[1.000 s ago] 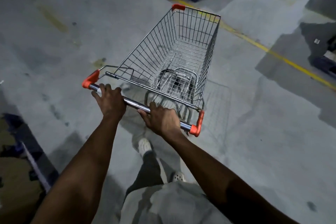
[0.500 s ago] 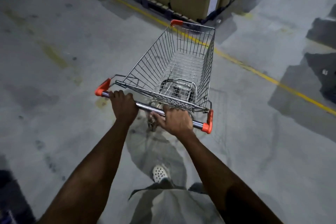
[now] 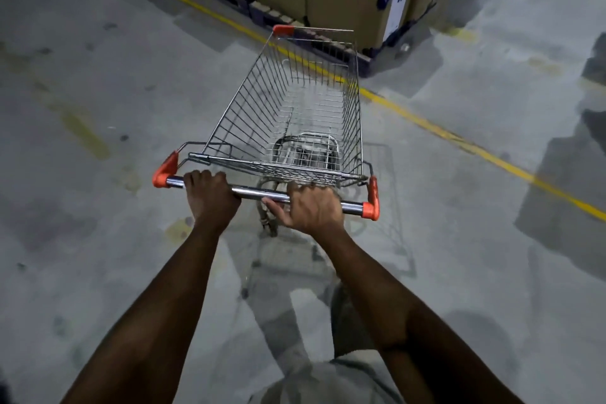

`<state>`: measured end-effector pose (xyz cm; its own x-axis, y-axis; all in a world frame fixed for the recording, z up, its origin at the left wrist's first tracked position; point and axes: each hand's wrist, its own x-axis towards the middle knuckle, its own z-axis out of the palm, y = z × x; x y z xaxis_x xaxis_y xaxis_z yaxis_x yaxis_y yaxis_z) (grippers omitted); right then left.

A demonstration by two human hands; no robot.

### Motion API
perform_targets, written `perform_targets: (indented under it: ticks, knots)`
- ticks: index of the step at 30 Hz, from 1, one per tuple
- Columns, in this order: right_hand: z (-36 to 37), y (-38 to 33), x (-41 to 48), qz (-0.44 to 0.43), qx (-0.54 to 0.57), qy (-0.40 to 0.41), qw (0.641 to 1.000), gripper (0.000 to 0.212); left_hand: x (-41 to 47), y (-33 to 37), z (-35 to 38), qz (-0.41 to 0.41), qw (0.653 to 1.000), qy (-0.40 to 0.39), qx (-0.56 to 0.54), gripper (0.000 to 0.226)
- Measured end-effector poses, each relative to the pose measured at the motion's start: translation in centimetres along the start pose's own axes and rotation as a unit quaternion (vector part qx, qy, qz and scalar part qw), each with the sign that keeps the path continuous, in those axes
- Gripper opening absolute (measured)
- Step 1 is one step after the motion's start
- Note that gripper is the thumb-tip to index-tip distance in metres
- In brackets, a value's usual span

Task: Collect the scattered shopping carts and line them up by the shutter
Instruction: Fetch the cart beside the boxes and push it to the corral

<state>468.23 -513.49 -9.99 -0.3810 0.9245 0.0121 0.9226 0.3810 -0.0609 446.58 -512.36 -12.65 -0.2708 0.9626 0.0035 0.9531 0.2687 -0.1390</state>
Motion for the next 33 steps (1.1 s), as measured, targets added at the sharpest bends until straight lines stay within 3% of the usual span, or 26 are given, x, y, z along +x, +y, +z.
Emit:
perform_targets:
  ticks: [6,13,17,21,25,28,33]
  knots:
    - [0.1,4.2,14.0,-0.051,0.051,-0.003,0.997,0.073,12.6,1.4,-0.7,-0.031,0.996,-0.061,0.050,0.034]
    - [-0.2,8.1,30.6,-0.098,0.003,-0.041,0.994,0.081,27.5,2.5,-2.0,-0.006,0.990,-0.108,0.092,0.050]
    - [0.7,9.4,41.3,-0.100,-0.037,-0.030,0.994,0.086,38.0,1.3,-2.0,0.058,0.980,-0.188,0.030,0.047]
    - [0.7,9.8,52.8,-0.038,-0.042,-0.026,0.998,0.089,49.5,0.2,-1.9,0.066,0.949,-0.295,-0.092,0.044]
    - [1.5,9.4,63.3,0.032,-0.027,-0.035,0.999,0.080,58.7,-0.3,-1.7,0.071,0.917,-0.347,-0.182,0.039]
    - [2.2,8.9,70.9,0.043,-0.041,-0.048,0.997,0.073,65.0,-1.4,-1.7,0.082,0.918,-0.351,-0.164,0.037]
    - [2.5,7.9,82.0,0.039,-0.061,-0.069,0.995,0.067,74.1,-3.1,-0.8,0.080,0.943,-0.302,-0.115,0.065]
